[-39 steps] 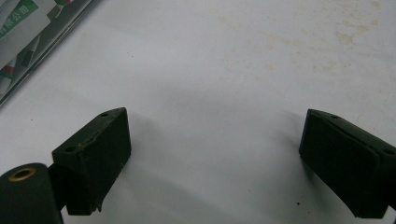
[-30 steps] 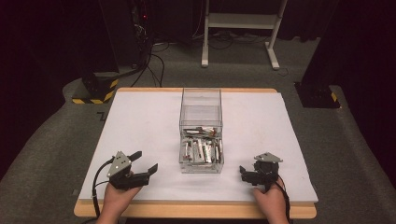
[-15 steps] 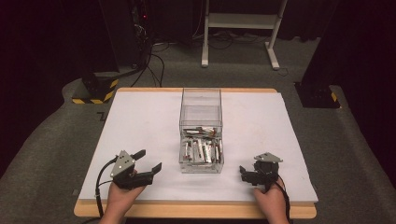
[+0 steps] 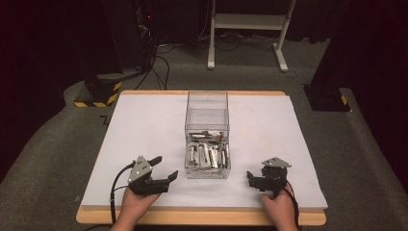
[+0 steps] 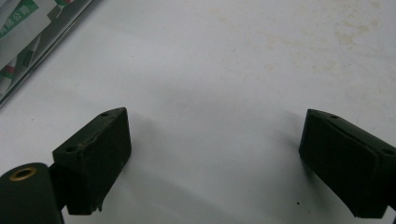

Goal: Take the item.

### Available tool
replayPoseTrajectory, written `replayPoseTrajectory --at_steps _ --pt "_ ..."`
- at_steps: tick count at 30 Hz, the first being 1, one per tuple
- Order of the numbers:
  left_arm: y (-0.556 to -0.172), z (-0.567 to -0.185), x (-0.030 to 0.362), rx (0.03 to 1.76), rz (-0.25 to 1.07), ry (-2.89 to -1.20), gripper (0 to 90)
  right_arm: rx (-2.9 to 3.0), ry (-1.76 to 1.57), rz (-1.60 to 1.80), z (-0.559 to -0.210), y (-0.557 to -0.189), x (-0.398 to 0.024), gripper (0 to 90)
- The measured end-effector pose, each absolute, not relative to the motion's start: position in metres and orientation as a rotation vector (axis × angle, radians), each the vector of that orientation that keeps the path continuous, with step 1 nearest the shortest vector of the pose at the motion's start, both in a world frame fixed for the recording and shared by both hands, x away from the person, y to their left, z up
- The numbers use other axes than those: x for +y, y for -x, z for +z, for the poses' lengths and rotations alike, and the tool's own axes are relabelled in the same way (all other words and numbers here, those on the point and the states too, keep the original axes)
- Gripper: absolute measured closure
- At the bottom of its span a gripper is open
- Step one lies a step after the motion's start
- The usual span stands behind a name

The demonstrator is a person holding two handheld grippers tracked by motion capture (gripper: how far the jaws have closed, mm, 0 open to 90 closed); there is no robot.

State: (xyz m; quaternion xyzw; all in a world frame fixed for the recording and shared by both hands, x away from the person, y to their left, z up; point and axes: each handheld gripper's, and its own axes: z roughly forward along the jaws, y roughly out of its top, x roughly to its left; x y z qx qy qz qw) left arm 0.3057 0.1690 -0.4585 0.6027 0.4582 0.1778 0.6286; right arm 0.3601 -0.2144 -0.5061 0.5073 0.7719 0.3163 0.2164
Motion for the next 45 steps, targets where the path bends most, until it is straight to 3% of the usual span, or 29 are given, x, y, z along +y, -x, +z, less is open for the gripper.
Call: replayPoseTrajectory --at_steps 31,45 --pt "-0.332 -0.432 0.131 1.013 0.346 -1.388 23.8 2.139 -1.404 0.877 -0.506 -0.360 -0.214 8.7" --pt "-0.344 -0.431 0.113 1.057 0.374 -1.407 40.0 2.139 -1.407 0.877 -0.506 -0.360 -0.214 8.7"
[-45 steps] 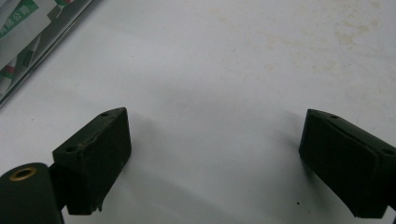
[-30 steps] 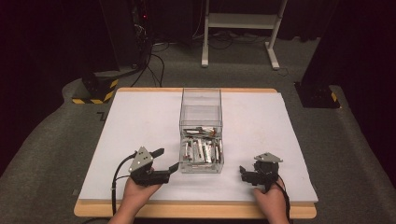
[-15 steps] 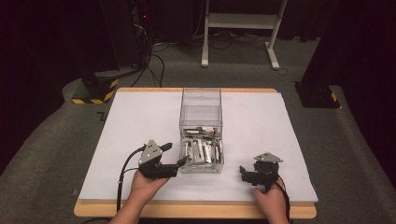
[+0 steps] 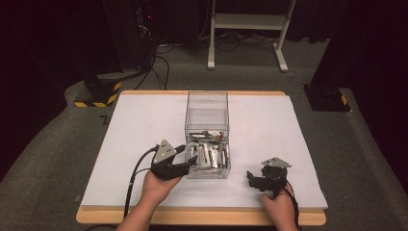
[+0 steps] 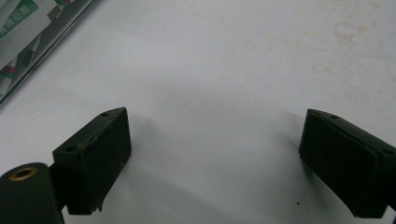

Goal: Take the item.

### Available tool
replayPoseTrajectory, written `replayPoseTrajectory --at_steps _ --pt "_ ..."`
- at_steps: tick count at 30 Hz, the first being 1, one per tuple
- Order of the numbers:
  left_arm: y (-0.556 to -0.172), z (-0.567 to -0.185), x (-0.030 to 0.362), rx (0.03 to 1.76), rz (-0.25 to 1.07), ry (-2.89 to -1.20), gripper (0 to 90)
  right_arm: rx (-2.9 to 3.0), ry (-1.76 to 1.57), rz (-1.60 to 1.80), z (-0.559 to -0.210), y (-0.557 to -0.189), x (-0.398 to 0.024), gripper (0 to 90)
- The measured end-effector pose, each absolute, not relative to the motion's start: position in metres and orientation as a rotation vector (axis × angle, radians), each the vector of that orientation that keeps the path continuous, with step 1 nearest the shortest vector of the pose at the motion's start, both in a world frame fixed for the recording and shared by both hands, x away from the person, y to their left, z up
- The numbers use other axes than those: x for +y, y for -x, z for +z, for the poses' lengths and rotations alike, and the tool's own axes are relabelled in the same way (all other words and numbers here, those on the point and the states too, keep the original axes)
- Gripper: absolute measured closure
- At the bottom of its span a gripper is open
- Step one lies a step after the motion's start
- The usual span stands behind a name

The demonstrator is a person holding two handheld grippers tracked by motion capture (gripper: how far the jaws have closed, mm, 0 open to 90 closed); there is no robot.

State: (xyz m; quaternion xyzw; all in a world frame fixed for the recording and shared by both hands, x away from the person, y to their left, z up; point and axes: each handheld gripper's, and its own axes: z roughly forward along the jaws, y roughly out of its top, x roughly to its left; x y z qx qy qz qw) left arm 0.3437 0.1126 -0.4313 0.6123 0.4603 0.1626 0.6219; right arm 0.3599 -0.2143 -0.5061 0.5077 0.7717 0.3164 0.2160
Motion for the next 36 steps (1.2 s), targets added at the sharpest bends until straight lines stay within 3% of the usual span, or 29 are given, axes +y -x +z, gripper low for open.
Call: replayPoseTrajectory --at_steps 17,36 --pt "-0.348 -0.435 0.105 1.072 0.445 -1.442 60.7 2.138 -1.408 0.877 -0.506 -0.360 -0.214 8.7" --pt "-0.345 -0.443 0.106 1.070 0.480 -1.421 73.9 2.138 -1.404 0.877 -0.506 -0.360 -0.214 8.8"
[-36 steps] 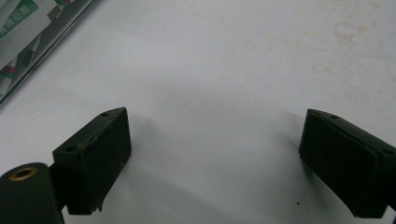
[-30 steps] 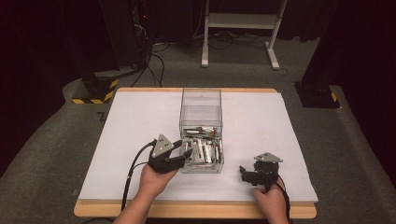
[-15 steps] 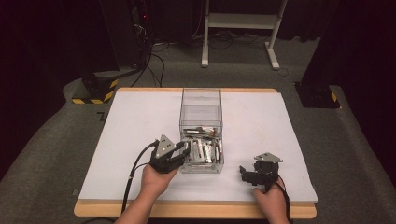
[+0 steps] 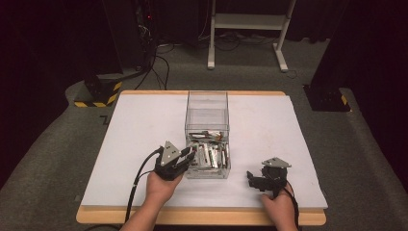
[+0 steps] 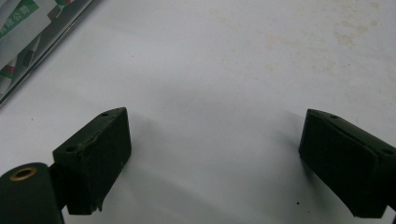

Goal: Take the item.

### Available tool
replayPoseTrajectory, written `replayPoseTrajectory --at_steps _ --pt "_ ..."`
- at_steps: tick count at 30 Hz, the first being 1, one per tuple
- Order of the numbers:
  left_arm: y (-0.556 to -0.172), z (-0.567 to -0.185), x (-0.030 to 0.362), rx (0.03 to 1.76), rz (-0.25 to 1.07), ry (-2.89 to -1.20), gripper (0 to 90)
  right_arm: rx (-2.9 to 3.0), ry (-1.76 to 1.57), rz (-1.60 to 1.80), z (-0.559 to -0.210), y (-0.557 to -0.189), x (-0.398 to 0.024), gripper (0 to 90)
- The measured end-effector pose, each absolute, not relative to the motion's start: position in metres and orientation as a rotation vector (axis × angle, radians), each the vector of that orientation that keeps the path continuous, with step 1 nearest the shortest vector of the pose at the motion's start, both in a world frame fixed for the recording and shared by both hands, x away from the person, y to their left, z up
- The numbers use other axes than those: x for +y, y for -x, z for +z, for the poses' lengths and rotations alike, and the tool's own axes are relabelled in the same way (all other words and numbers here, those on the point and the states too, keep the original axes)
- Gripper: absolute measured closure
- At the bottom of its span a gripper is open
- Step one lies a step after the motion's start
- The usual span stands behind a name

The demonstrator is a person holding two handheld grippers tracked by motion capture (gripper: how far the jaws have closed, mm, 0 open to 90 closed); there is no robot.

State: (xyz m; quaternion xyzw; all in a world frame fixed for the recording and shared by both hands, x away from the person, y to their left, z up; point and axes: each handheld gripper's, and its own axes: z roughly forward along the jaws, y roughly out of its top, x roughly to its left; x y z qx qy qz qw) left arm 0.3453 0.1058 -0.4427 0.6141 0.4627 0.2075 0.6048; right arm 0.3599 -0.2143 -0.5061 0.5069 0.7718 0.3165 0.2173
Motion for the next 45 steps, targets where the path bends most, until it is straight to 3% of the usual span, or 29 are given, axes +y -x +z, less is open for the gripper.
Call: replayPoseTrajectory --at_steps 5,10,45 --pt "-0.346 -0.444 0.107 1.083 0.476 -1.406 85.3 2.137 -1.404 0.877 -0.506 -0.360 -0.214 8.8" --pt "-0.346 -0.445 0.110 1.098 0.454 -1.369 88.0 2.138 -1.400 0.876 -0.506 -0.360 -0.214 8.8" --pt "-0.338 -0.433 0.115 1.054 0.459 -1.217 89.5 2.138 -1.401 0.875 -0.506 -0.360 -0.214 8.9"
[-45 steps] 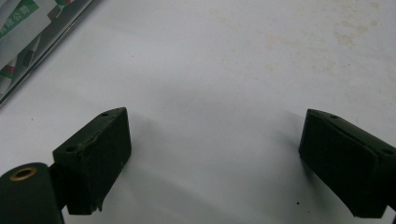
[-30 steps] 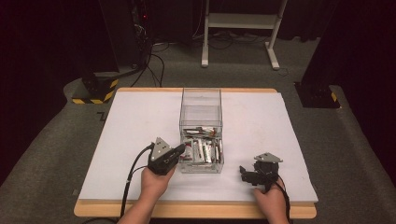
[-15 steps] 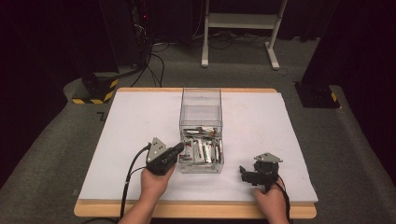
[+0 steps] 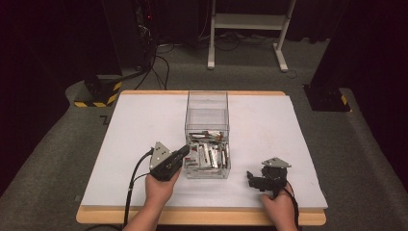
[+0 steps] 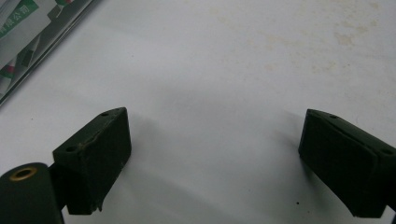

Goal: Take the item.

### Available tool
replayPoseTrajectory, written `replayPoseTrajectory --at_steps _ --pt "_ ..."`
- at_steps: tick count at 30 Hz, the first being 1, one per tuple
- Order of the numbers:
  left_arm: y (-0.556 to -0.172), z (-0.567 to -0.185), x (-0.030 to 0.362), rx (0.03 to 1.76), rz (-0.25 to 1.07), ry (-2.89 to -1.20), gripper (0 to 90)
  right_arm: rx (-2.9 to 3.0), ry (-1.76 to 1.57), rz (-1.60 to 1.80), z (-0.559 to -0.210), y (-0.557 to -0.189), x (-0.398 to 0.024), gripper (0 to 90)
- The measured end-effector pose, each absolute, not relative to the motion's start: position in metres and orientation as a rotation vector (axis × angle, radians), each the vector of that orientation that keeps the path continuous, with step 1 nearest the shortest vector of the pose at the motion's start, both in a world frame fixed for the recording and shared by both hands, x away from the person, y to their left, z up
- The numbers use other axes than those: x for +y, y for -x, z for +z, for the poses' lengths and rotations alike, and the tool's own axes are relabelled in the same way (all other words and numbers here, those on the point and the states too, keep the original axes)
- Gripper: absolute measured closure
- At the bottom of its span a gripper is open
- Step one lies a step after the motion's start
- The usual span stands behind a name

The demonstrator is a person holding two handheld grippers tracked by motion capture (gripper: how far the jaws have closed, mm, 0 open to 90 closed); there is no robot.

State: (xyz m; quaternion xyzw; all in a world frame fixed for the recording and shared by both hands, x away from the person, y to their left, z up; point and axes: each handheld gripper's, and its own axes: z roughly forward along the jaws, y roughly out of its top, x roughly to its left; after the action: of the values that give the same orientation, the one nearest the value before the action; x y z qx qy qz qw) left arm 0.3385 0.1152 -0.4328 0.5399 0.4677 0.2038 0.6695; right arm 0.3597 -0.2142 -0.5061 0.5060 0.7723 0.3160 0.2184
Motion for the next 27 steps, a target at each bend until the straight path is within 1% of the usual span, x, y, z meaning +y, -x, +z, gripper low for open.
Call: replayPoseTrajectory --at_steps 27 --pt "-0.337 -0.412 0.117 1.001 0.481 -1.173 89.6 2.139 -1.401 0.872 -0.506 -0.360 -0.214 9.1"
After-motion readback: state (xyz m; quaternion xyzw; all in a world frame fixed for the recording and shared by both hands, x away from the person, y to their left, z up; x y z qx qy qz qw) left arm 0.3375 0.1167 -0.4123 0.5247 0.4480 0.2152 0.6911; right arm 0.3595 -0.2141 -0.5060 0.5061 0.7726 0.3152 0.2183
